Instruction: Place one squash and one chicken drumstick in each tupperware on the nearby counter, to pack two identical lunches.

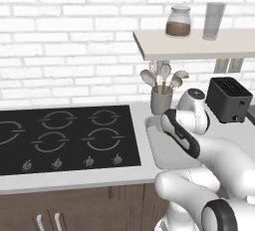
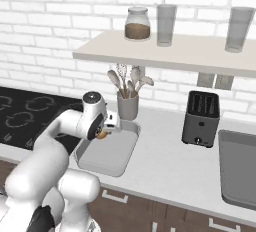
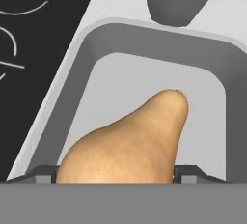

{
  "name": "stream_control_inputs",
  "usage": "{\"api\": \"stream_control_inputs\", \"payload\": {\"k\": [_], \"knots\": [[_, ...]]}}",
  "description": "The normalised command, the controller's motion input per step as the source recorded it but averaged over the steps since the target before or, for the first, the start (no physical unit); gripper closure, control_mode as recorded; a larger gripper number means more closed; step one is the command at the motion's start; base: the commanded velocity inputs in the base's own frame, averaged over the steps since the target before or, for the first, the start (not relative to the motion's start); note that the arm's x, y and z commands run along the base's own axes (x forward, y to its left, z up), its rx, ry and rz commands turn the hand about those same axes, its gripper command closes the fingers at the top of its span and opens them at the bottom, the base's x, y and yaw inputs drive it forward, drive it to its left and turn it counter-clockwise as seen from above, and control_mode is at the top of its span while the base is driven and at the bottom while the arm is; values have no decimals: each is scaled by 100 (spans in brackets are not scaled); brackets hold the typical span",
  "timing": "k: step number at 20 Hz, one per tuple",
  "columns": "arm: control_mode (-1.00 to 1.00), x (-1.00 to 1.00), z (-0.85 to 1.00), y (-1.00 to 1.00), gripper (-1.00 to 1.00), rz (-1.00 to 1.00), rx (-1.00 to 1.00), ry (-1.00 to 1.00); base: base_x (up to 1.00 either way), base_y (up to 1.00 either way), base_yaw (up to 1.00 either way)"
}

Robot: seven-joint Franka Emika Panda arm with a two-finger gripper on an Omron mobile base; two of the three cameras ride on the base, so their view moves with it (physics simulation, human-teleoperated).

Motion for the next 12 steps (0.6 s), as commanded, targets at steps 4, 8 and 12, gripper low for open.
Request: {"api": "stream_control_inputs", "payload": {"k": [4, 8, 12], "knots": [[-100, 17, -27, 0, 100, -3, 0, 0, 0, 0, 0], [-100, 18, -26, 0, 100, -2, 0, 0, 0, 0, 0], [-100, 37, -39, 0, 100, -1, 0, 0, 0, 0, 0]]}}
